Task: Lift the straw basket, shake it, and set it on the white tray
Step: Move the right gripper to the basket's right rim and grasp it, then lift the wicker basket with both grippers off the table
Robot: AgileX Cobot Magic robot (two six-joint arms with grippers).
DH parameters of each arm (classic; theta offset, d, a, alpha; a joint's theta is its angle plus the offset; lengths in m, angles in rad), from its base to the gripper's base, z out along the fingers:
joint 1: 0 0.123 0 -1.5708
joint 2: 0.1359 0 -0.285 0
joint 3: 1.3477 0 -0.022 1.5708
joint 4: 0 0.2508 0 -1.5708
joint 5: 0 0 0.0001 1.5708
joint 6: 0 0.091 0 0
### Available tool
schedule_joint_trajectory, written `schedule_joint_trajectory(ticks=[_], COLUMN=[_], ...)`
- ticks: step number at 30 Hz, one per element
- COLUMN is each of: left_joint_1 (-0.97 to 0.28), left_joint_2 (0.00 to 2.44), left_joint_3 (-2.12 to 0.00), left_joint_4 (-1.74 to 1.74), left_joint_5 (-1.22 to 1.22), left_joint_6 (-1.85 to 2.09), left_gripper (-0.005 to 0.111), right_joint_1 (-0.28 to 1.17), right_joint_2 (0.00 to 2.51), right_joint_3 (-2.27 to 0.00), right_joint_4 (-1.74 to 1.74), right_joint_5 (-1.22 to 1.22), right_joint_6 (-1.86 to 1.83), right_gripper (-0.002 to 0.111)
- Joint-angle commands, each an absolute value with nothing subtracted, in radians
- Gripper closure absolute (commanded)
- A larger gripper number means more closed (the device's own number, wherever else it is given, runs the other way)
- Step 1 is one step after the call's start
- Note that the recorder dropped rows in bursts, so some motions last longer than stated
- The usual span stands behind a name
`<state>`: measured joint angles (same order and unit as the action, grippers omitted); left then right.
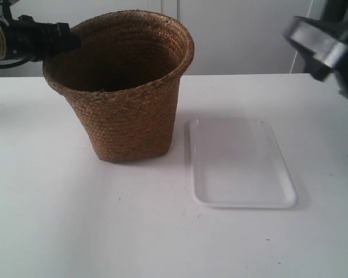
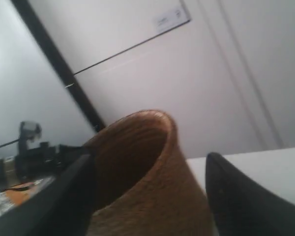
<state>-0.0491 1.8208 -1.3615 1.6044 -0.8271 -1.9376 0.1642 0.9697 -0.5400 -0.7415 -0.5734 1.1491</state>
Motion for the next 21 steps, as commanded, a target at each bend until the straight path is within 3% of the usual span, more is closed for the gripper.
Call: schedule_joint_trajectory(ticks=[1, 8, 14, 16, 20, 21], left_joint_1=[-0.054, -0.054, -0.054, -0.054, -0.059, -0.062], left_joint_2=[1.827, 1.827, 1.827, 1.827, 1.827, 1.827], left_joint_3=[-1.357, -1.357, -1.357, -1.357, -1.290, -1.251], left_joint_4=[1.648, 1.699, 1.699, 1.699, 1.668, 1.614], left_joint_5=[-0.865, -0.892, -0.896, -0.896, -0.947, -0.947], left_joint_6=[-1.932, -1.932, -1.932, -1.932, -1.850, -1.767], left_gripper=[0.107, 0.107, 0.107, 0.107, 0.107, 0.107], right_joint_1=[0.202, 0.266, 0.338, 0.351, 0.351, 0.353], right_joint_2=[1.236, 1.538, 1.735, 1.786, 1.848, 1.851], right_joint_3=[-0.729, -1.072, -1.219, -1.251, -1.272, -1.269], right_joint_4=[-0.962, -1.224, -1.435, -1.435, -1.483, -1.485], right_joint_5=[-0.767, -0.637, -0.382, -0.341, -0.356, -0.377], right_joint_6=[1.461, 1.746, 1.860, 1.858, 1.861, 1.839], right_gripper=[0.048, 0.027, 0.028, 0.040, 0.107, 0.108])
